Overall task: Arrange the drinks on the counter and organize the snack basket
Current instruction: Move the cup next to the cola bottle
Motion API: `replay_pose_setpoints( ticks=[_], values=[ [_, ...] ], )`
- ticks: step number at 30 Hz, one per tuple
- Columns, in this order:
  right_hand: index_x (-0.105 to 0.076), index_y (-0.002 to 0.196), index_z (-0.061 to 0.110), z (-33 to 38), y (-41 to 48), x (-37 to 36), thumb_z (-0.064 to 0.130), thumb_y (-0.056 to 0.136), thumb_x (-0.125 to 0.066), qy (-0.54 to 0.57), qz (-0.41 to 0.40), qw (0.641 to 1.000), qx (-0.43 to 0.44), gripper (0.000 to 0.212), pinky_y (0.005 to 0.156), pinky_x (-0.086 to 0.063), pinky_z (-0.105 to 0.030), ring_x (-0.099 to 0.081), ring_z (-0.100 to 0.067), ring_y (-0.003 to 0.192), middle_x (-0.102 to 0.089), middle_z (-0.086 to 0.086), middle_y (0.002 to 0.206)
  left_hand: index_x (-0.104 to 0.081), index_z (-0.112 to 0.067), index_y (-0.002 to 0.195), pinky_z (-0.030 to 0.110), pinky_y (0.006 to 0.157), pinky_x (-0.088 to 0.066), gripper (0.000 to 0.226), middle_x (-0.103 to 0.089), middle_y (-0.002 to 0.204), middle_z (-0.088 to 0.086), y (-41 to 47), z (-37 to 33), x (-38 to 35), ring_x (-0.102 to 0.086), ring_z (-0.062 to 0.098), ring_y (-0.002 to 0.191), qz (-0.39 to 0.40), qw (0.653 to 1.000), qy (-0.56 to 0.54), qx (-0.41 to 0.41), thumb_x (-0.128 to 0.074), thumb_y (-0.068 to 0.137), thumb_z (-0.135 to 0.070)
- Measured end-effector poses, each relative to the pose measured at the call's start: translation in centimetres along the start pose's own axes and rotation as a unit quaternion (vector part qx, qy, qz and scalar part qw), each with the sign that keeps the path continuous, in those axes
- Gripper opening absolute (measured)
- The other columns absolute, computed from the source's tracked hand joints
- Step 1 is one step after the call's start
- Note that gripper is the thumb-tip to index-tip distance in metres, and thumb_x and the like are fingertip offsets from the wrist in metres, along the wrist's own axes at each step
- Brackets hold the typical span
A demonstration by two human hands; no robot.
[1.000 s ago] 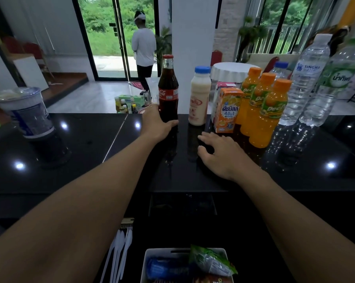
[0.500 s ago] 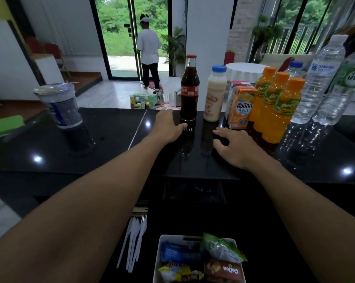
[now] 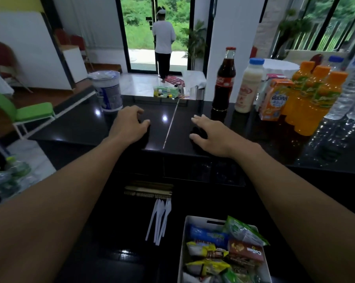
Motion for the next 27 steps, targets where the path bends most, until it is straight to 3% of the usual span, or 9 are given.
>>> replay_pose_setpoints(
  ticks=[3,6,8,14,20,24,27],
  values=[
    [-0.024,0.159,0.015,0.6,1.2,-1.4,0.042,0.106,-0.040,-0.023,0.010,1.000,-0.014,0.062,0.125,-0.006,-0.033,-0.008,-0.013,0.155,-0.016,0.002,0.168,-0.055,-0.006,0.126,0.041,0.098,-0.047,0.054,-0.058,0.124,0.014,0.7,3.3,1.8,-0.056,0.029,0.113,-0.063,0.995,-0.012,0.071,-0.074,0.082,-0.032],
    [-0.029,0.158,0.018,0.0,1.6,-1.8,0.046,0.104,-0.041,-0.012,-0.006,1.000,-0.021,0.062,0.126,-0.008,-0.032,-0.012,-0.009,0.154,-0.020,0.006,0.166,-0.043,-0.004,0.134,0.039,0.105,-0.042,0.074,-0.049,0.135,0.016,2.0,5.6,2.9,-0.049,0.029,0.124,-0.108,0.982,-0.064,0.137,-0.080,0.076,-0.031],
    [-0.032,0.157,0.020,-0.4,1.6,-1.8,0.049,0.103,-0.043,-0.004,-0.015,1.000,-0.021,0.062,0.126,-0.010,-0.032,-0.013,-0.007,0.153,-0.022,0.009,0.165,-0.034,-0.006,0.142,0.040,0.109,-0.039,0.089,-0.044,0.142,0.013,3.0,6.6,3.2,-0.045,0.028,0.130,-0.111,0.974,-0.109,0.165,-0.083,0.073,-0.032],
    [-0.035,0.156,0.022,-0.4,1.5,-1.7,0.048,0.102,-0.045,0.010,-0.025,0.999,-0.017,0.061,0.126,-0.013,-0.036,-0.015,-0.005,0.152,-0.025,0.011,0.164,-0.010,-0.017,0.152,0.042,0.111,-0.032,0.103,-0.034,0.154,0.008,6.3,8.3,2.8,-0.035,0.029,0.139,-0.067,0.971,-0.163,0.159,-0.079,0.078,-0.039],
    [-0.038,0.155,0.021,-0.2,1.4,-1.6,0.046,0.101,-0.049,0.015,-0.033,0.999,-0.014,0.060,0.126,-0.015,-0.036,-0.017,-0.005,0.152,-0.028,0.011,0.163,-0.027,-0.016,0.144,0.034,0.101,-0.036,0.085,-0.044,0.145,0.008,7.8,9.2,2.3,-0.045,0.025,0.130,-0.109,0.956,-0.205,0.181,-0.079,0.078,-0.029],
    [-0.042,0.153,0.021,-0.1,1.4,-1.4,0.046,0.100,-0.052,0.025,-0.044,0.999,-0.017,0.060,0.125,-0.019,-0.038,-0.020,-0.006,0.151,-0.032,0.010,0.161,-0.044,-0.012,0.136,0.036,0.102,-0.041,0.085,-0.043,0.139,0.009,7.5,9.0,2.4,-0.047,0.024,0.125,-0.109,0.966,-0.144,0.187,-0.084,0.069,-0.046],
    [-0.051,0.147,0.019,0.0,1.1,-1.3,0.041,0.097,-0.059,0.050,-0.068,0.996,-0.010,0.055,0.117,-0.030,-0.024,-0.027,-0.005,0.149,-0.042,0.008,0.156,-0.049,-0.012,0.132,0.038,0.101,-0.045,0.089,-0.048,0.136,0.009,6.7,8.2,2.6,-0.051,0.023,0.121,-0.093,0.973,-0.134,0.161,-0.085,0.063,-0.054]
  ],
)
Point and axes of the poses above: each hand's wrist, its own y-axis towards the middle knuckle, its own x-axis out of the back of the hand, z = x × y, the point moved 3 cm from there along y, towards the middle knuckle
